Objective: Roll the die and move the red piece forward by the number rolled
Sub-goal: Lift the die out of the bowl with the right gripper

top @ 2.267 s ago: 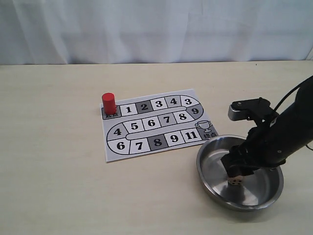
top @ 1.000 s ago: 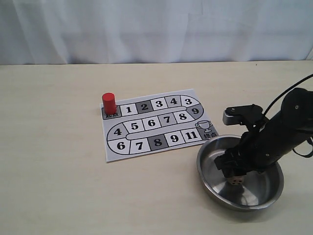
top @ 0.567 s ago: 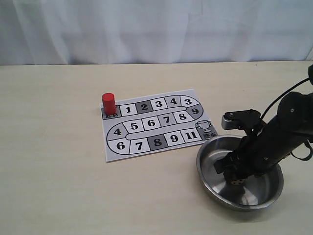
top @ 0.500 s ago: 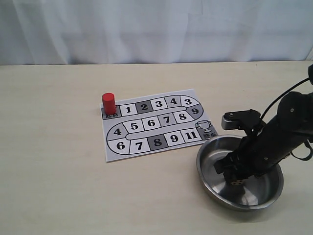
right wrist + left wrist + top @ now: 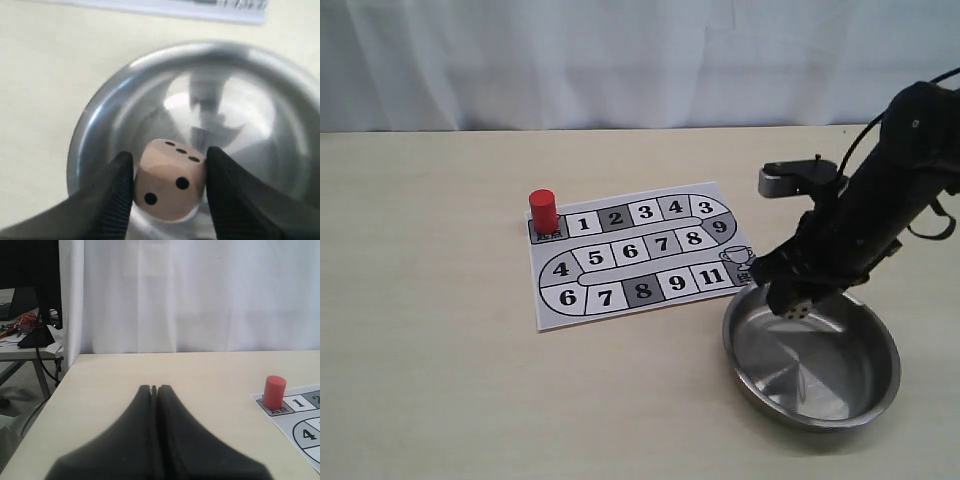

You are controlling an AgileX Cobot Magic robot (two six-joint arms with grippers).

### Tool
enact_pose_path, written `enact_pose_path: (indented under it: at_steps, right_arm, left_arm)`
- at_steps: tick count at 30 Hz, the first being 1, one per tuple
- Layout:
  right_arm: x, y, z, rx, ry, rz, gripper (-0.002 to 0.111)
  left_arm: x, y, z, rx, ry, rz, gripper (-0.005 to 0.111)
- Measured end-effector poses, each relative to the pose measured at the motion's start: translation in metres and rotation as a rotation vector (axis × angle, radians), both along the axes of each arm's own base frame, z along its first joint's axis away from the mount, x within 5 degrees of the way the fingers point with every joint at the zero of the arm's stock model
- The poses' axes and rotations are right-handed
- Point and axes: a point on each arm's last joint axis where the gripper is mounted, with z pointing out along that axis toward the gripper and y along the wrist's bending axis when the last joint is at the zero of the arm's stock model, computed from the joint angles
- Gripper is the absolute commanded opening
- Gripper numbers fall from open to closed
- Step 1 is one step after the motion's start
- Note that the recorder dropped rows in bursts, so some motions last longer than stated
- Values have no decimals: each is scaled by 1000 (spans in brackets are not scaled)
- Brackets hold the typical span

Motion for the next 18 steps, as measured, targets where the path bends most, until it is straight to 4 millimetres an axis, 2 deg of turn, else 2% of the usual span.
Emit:
enact_pose_path:
  at_steps: [3,7,9,12,16,18]
  right_arm:
    - [10,-7,13,-78,-115,-20,4]
    - [24,-28,20,-222,-263,-80,4]
    - [34,-46,21,-297,-352,-132,4]
    - [48,-79,11,-373,-405,-200,4]
    - [54,-119,-2,-412,-410,-276,4]
    - [56,-132,-4,-407,-424,-307,4]
  left_arm:
    - [0,0,0,0,0,0,0]
    - [0,0,0,0,0,0,0]
    - [0,0,0,0,0,0,0]
    - [0,0,0,0,0,0,0]
    - [0,0,0,0,0,0,0]
    - [0,0,0,0,0,0,0]
